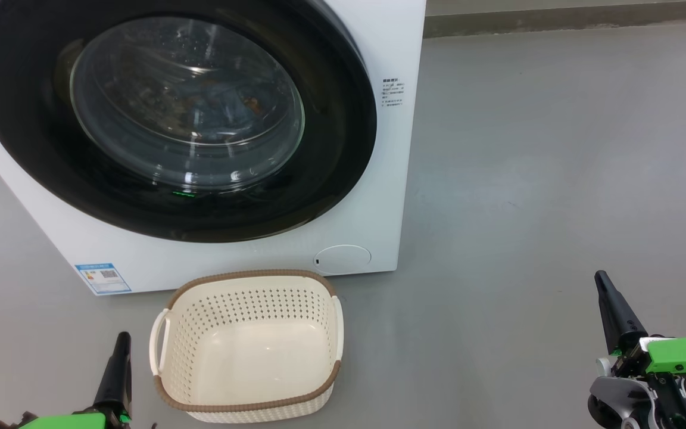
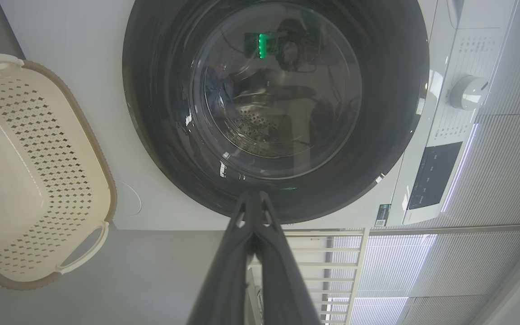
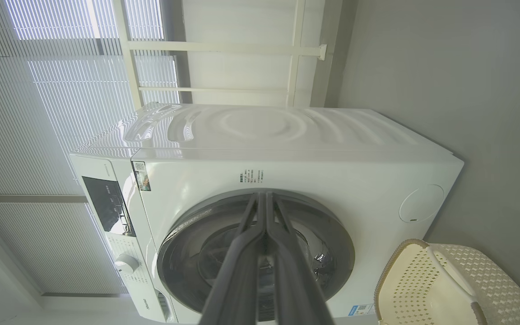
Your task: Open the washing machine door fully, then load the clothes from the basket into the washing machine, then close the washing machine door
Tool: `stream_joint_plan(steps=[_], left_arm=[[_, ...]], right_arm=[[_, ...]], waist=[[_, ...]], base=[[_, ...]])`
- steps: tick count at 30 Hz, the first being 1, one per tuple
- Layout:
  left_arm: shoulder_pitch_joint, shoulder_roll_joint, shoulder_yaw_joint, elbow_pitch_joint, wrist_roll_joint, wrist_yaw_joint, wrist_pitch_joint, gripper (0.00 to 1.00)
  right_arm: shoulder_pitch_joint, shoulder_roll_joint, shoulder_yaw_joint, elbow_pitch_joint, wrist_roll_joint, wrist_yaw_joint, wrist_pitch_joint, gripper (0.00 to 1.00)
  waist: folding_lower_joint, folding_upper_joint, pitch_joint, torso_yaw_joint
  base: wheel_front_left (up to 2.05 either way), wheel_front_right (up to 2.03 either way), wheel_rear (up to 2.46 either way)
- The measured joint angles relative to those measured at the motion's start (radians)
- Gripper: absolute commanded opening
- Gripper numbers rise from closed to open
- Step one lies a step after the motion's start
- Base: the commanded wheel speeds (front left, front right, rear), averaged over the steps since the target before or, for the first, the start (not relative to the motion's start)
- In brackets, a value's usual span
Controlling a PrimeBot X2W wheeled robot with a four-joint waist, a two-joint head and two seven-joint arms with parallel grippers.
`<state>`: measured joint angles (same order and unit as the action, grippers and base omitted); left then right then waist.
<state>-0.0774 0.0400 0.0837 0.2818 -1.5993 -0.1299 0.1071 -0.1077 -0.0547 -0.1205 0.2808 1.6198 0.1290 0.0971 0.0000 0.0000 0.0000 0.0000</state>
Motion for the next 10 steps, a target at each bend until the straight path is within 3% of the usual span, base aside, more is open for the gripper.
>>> stream_joint_plan(steps=[10], left_arm=[[0.000,0.000,0.000,0.000,0.000,0.000,0.000,0.00]], right_arm=[[0.000,0.001,-0.001,0.000,0.000,0.000,0.000,0.00]], waist=[[0.0000,0.0000,0.000,0.000]], base=[[0.00,0.00,0.00]])
